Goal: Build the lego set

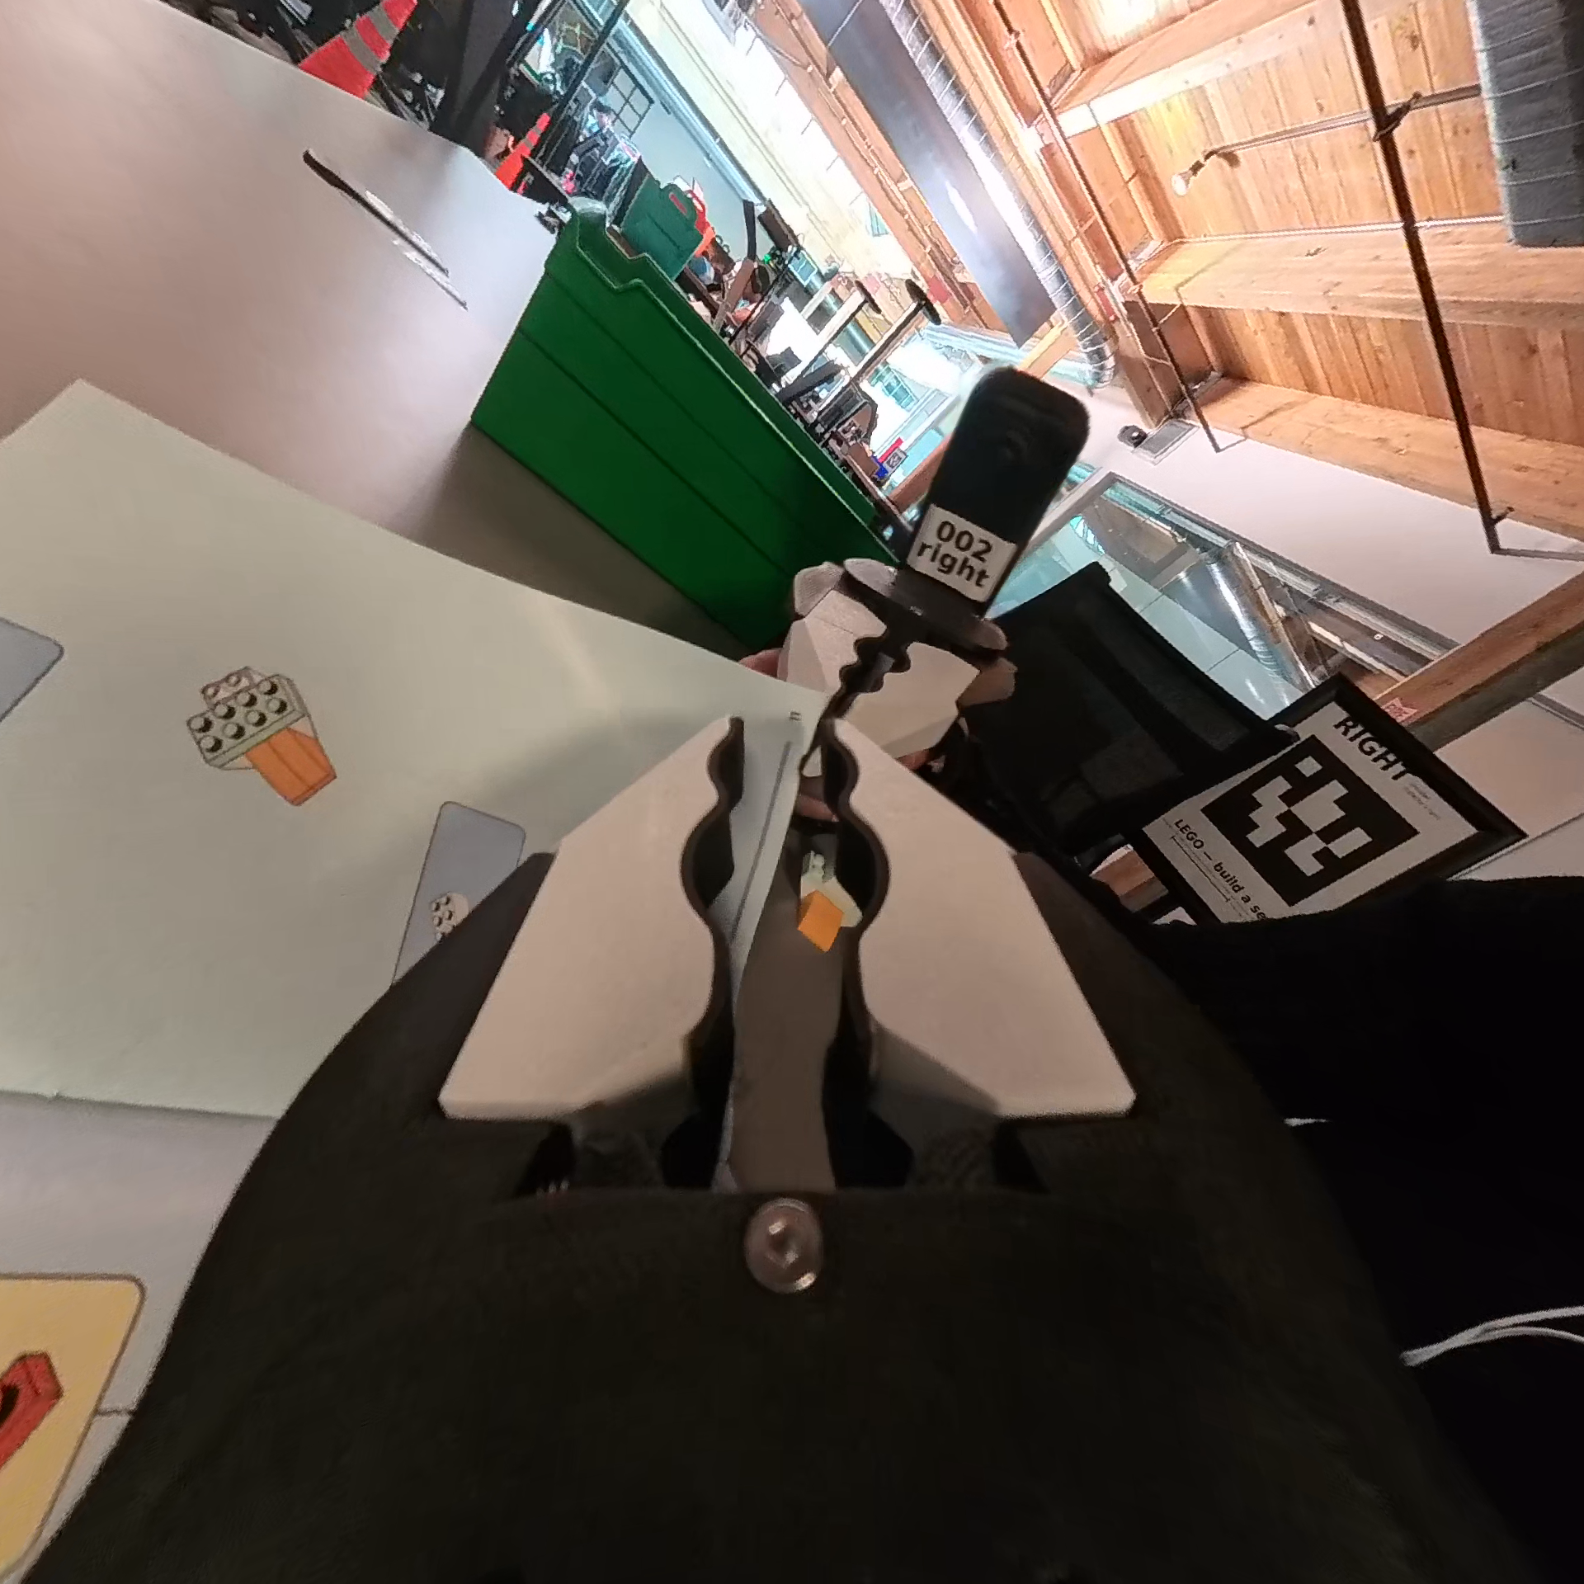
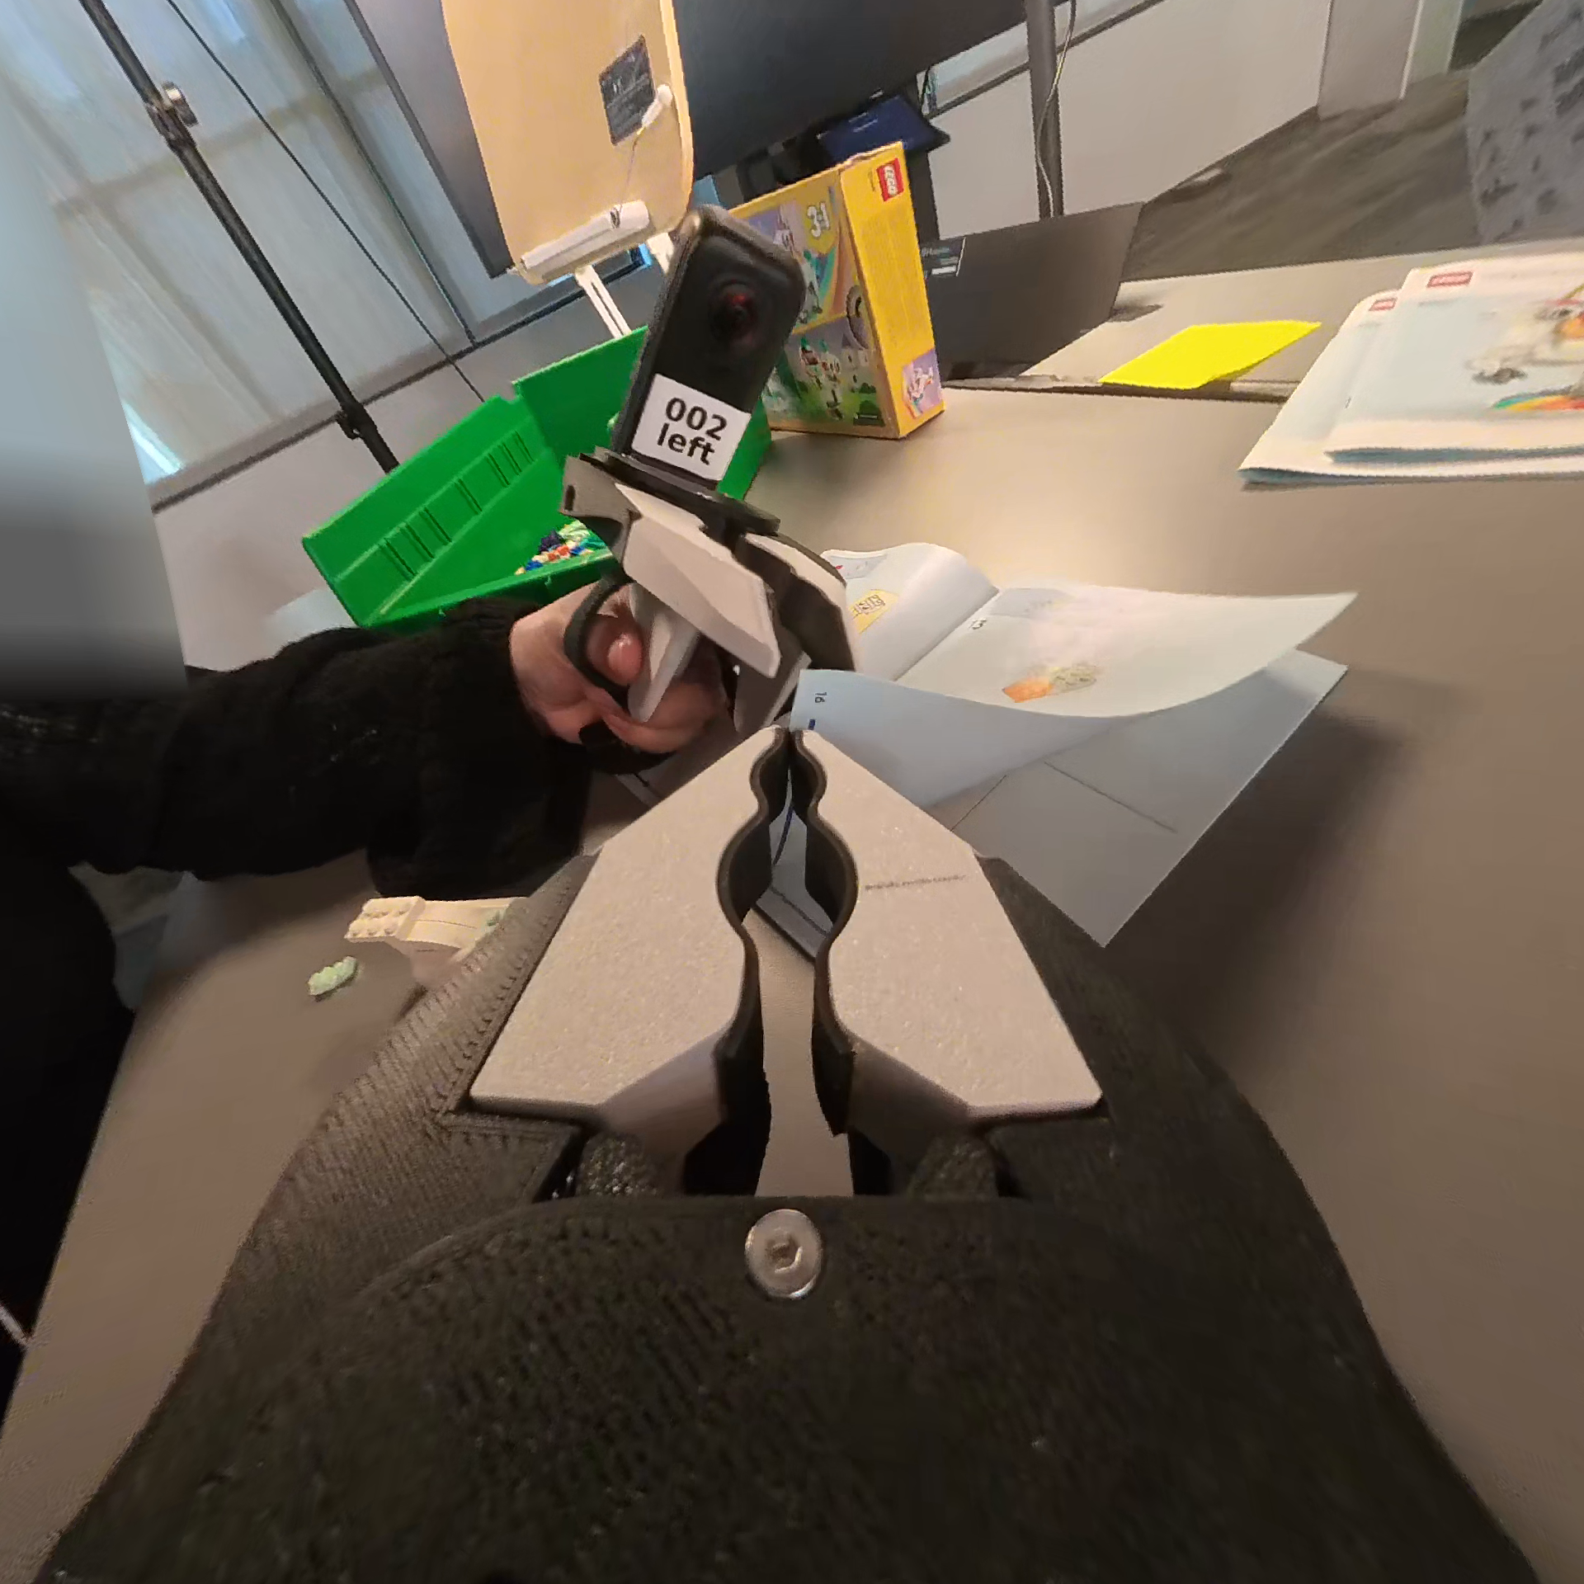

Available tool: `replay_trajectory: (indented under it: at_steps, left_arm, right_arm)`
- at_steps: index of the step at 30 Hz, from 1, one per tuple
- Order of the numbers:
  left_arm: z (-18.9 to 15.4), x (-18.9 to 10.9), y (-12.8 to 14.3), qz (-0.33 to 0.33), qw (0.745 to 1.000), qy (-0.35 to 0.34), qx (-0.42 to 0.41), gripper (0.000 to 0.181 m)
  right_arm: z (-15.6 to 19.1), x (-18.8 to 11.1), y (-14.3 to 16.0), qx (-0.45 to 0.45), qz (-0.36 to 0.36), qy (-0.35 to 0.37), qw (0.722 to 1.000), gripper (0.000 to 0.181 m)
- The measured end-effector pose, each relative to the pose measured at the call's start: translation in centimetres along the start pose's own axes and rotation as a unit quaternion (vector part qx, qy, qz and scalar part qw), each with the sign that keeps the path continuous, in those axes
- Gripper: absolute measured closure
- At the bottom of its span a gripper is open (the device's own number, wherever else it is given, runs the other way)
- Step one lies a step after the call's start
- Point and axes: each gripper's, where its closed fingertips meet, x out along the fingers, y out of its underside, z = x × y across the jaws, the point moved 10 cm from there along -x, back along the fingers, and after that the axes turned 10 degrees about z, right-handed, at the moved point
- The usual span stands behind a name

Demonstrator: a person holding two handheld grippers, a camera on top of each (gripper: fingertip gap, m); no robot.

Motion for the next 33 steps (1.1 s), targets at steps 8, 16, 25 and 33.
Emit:
replay_trajectory:
  at_steps: [8,16,25,33]
  left_arm:
    - [-0.08,0.13,0.07,0.002,1.000,-0.009,0.007,0.158]
    - [-0.24,0.36,0.15,0.013,1.000,-0.002,0.015,0.158]
    - [-0.37,0.46,0.23,0.019,1.000,0.007,0.019,0.178]
    - [-0.49,0.36,0.24,0.017,0.999,0.017,0.023,0.181]
  right_arm:
    - [0.62,0.44,-0.06,-0.040,0.020,0.021,0.999,0.181]
    - [0.67,0.51,-0.07,-0.046,0.021,0.028,0.998,0.181]
    - [0.61,0.49,-0.07,-0.043,0.020,0.027,0.999,0.181]
    - [0.57,0.33,-0.08,-0.039,0.012,0.016,0.999,0.181]
